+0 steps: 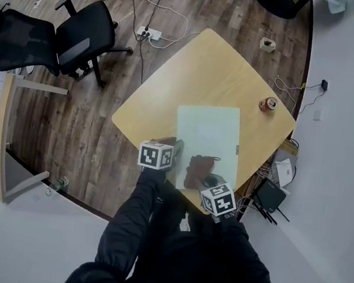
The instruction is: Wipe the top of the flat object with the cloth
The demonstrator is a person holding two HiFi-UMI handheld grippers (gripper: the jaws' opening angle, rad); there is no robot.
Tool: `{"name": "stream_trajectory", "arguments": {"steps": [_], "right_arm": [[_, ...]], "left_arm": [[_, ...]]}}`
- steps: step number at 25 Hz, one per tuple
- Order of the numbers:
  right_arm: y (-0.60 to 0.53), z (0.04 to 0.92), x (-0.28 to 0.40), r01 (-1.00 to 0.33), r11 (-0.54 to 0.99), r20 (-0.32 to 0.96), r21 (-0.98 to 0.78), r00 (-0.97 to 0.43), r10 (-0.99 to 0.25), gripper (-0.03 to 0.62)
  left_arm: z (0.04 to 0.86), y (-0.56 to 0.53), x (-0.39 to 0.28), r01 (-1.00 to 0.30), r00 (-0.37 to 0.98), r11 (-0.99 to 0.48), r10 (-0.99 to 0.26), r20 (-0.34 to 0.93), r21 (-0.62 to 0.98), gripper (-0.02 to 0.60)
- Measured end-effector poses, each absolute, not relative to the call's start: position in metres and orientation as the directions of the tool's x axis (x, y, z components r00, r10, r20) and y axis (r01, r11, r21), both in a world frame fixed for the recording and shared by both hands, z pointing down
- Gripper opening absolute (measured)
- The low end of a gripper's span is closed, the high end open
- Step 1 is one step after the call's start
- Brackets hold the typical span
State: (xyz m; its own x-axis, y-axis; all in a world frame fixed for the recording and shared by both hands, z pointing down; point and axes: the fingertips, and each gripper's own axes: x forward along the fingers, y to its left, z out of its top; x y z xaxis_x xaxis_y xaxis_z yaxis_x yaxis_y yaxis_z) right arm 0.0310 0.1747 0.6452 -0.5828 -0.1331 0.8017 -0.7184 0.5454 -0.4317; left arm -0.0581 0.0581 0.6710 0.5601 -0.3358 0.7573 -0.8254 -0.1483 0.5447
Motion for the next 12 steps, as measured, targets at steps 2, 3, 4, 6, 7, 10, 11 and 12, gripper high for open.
{"name": "stream_trajectory", "arguments": {"steps": [2,3,4,6,7,10,11,12], "right_arm": [[0.18,0.641,0.032,-0.719,0.547,0.806,-0.428,-0.577,-0.128,0.069],[0.181,0.637,0.033,-0.718,0.553,0.808,-0.422,-0.575,-0.131,0.069],[0.18,0.631,0.032,-0.715,0.562,0.806,-0.416,-0.576,-0.138,0.069],[0.171,0.619,0.031,-0.709,0.576,0.791,-0.406,-0.588,-0.166,0.069],[0.163,0.612,0.031,-0.709,0.58,0.782,-0.401,-0.595,-0.187,0.069],[0.126,0.594,0.034,-0.723,0.579,0.755,-0.376,-0.601,-0.26,0.069],[0.112,0.589,0.035,-0.729,0.579,0.748,-0.365,-0.6,-0.283,0.069],[0.098,0.586,0.036,-0.735,0.578,0.742,-0.355,-0.598,-0.303,0.069]], "left_arm": [[0.671,0.058,-0.058,-0.823,0.563,-0.146,-0.335,0.755,0.549,0.121],[0.671,0.058,-0.058,-0.822,0.565,-0.146,-0.336,0.754,0.551,0.121],[0.67,0.058,-0.057,-0.821,0.565,-0.145,-0.337,0.753,0.552,0.121],[0.67,0.058,-0.056,-0.822,0.563,-0.145,-0.341,0.752,0.55,0.121],[0.671,0.059,-0.056,-0.823,0.562,-0.143,-0.343,0.753,0.549,0.121],[0.671,0.059,-0.056,-0.822,0.562,-0.138,-0.346,0.751,0.552,0.121],[0.671,0.06,-0.055,-0.821,0.564,-0.138,-0.346,0.75,0.554,0.121],[0.67,0.061,-0.055,-0.82,0.566,-0.139,-0.345,0.749,0.555,0.121]]}}
